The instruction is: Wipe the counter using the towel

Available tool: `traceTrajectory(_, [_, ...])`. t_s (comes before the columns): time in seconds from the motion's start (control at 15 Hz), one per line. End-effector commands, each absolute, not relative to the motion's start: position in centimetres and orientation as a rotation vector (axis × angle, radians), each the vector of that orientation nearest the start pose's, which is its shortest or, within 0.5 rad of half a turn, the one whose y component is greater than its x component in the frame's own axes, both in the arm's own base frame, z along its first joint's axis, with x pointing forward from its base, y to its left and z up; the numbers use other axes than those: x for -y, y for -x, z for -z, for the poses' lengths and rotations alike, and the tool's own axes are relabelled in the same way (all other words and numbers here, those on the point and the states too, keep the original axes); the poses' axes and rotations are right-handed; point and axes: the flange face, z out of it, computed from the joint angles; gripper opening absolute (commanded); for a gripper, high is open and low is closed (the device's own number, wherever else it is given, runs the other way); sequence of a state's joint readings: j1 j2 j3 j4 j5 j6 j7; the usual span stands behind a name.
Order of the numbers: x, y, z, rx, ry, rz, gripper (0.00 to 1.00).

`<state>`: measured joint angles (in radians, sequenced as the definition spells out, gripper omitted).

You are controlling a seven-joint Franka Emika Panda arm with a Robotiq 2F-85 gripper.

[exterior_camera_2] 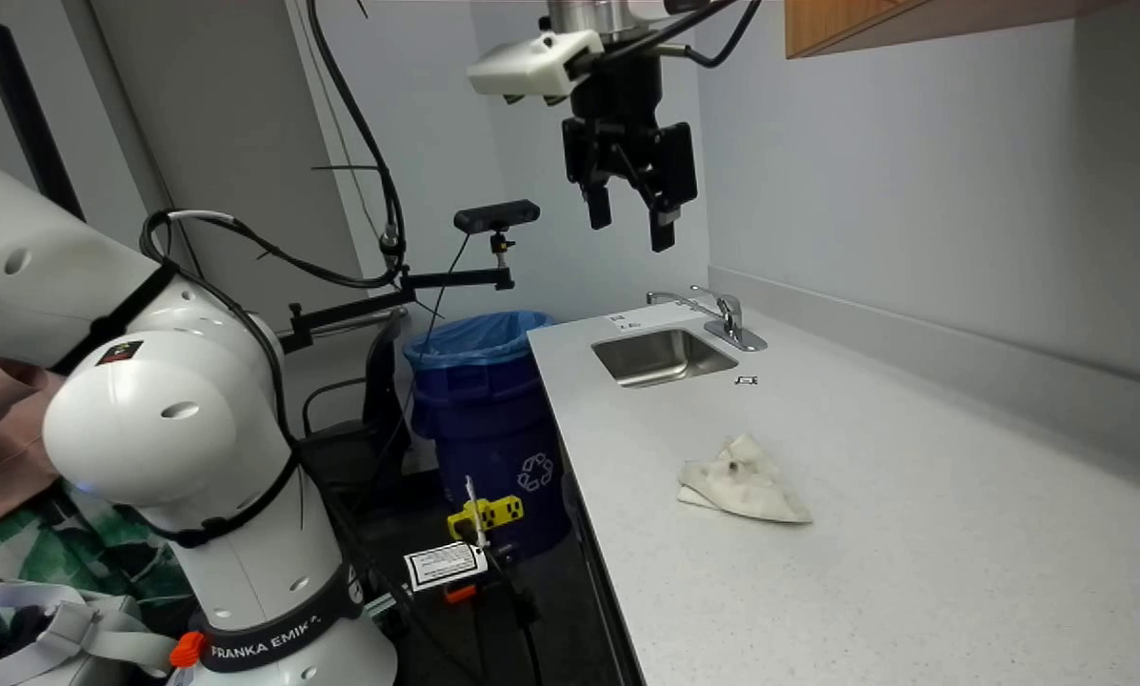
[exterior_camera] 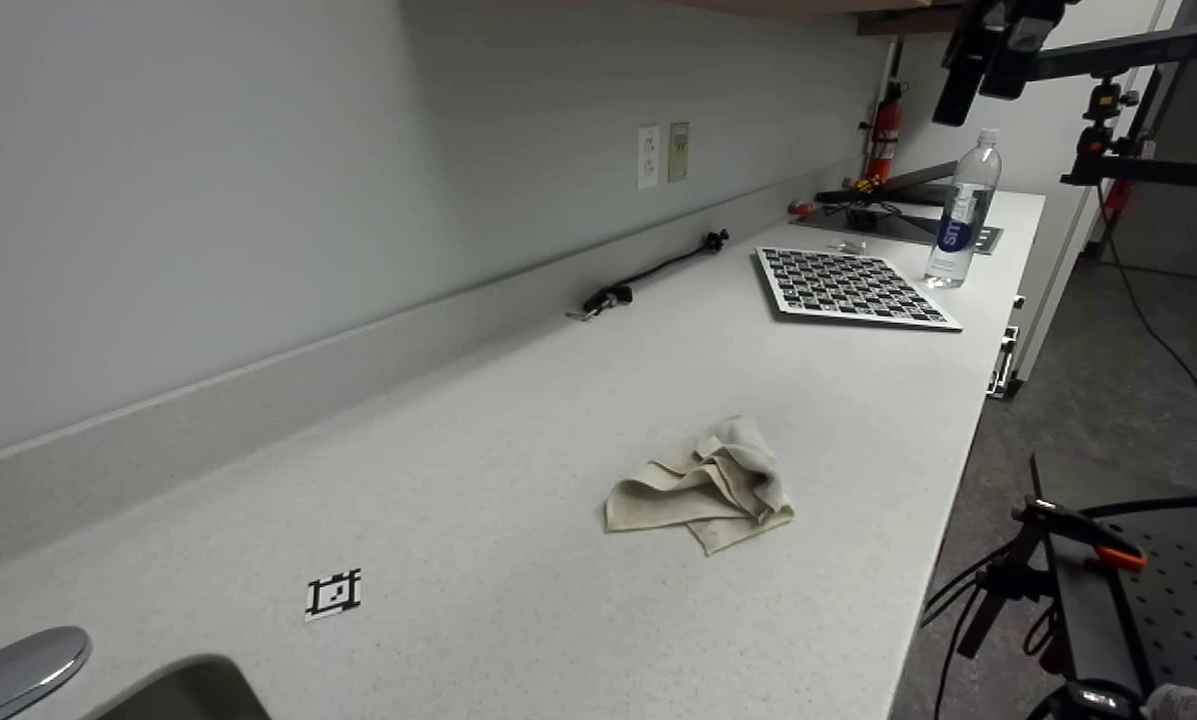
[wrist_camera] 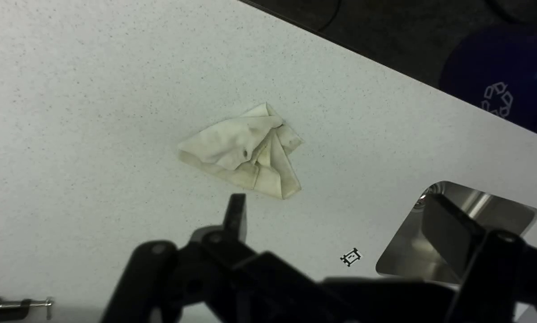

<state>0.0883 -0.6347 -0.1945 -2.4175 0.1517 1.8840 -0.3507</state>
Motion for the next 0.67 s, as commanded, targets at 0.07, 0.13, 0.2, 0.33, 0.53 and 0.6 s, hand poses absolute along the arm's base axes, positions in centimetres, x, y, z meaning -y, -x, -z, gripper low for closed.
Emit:
traceTrajectory(0.07, [3.8, -37.1, -53.5, 0.34, 2.882, 0.206, 1.0])
traceTrajectory(0.13, [3.8, -37.1, -53.3, 0.34, 2.885, 0.205, 1.0])
traceTrajectory(0.2, [3.8, -37.2, -53.0, 0.339, 2.885, 0.199, 1.0])
traceTrajectory(0.33, [3.8, -37.1, -52.1, 0.34, 2.898, 0.185, 1.0])
traceTrajectory(0.53, [3.9, -37.3, -49.7, 0.331, 2.926, 0.149, 1.0])
traceTrajectory(0.6, [3.9, -37.5, -48.8, 0.328, 2.94, 0.144, 1.0])
